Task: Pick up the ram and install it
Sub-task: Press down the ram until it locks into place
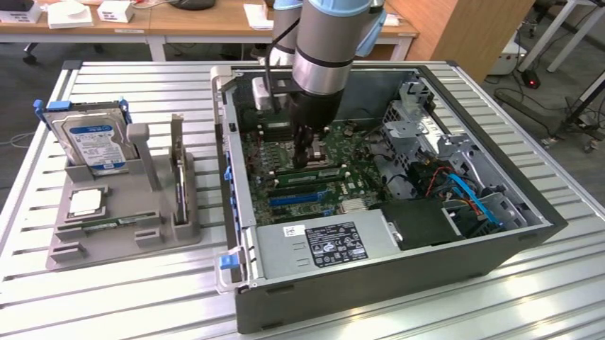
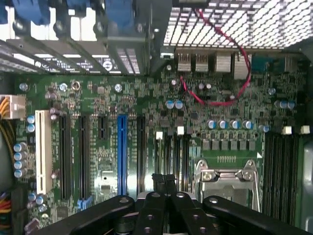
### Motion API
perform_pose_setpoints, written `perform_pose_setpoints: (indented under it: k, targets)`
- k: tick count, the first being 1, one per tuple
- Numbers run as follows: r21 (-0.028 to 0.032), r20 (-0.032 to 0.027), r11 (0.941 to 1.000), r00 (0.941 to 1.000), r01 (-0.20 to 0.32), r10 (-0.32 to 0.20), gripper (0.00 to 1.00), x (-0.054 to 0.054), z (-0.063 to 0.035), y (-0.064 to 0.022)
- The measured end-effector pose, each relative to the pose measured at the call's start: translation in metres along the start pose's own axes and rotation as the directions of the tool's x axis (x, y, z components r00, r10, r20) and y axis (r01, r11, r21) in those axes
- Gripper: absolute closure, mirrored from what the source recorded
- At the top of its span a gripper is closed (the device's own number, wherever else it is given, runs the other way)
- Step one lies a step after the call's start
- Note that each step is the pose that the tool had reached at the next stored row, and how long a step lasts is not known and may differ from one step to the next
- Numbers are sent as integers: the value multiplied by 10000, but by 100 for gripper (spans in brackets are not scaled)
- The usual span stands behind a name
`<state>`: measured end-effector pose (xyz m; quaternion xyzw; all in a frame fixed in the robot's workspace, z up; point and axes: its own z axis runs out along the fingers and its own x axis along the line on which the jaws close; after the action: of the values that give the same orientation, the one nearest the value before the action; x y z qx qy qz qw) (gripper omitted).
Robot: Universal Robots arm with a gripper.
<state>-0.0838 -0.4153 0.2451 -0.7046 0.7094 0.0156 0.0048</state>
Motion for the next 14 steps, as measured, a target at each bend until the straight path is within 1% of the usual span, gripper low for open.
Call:
perform_pose_setpoints:
  k: [10,14]
  targets:
    - [0,0,10000,10000,-1,1,91,-1,-3,-159]
    - [0,0,10000,10000,0,0,91,-2,-4,-248]
